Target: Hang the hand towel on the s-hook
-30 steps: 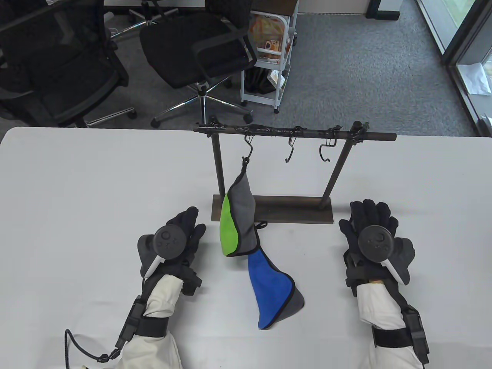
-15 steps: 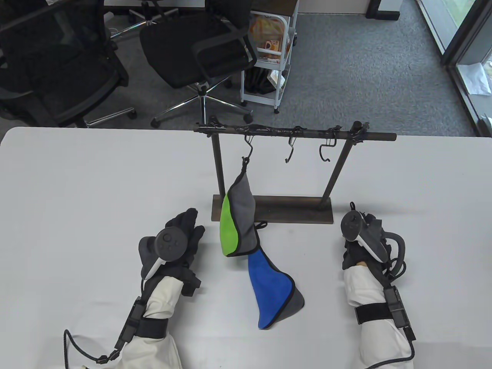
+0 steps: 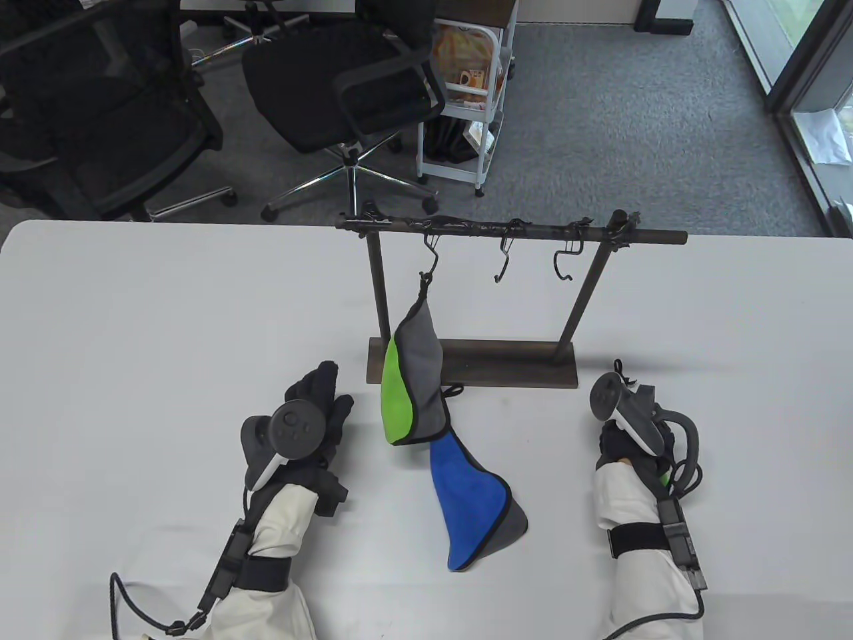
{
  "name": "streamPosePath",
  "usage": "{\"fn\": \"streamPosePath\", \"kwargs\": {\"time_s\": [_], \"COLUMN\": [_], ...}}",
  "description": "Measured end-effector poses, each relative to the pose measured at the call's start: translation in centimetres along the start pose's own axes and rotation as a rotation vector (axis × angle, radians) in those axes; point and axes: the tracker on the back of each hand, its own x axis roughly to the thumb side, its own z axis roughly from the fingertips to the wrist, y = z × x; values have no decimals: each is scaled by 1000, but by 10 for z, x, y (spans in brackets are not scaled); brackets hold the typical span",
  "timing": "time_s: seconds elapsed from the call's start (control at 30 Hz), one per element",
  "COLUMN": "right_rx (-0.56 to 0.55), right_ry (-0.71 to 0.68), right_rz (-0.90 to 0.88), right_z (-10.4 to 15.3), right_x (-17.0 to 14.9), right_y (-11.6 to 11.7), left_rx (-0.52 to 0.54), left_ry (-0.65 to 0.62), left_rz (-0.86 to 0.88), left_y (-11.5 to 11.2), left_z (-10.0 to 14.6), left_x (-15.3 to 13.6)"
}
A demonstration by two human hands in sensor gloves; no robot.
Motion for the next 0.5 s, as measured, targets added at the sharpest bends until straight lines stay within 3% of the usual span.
{"fn": "streamPosePath", "kwargs": {"time_s": [0.17,0.37,0.5], "right_rx": [-45,8,45], "right_ry": [-34,-119,-192], "right_rz": [-209,-758,-980], "right_z": [2,5,8], "right_x": [-12,-26,-29], "right_y": [-5,-16,-22], "left_rx": [15,14,10], "left_ry": [17,33,30], "left_rz": [32,30,27], "left_y": [3,4,3], "left_z": [6,9,10], "left_x": [-4,-9,-9]}}
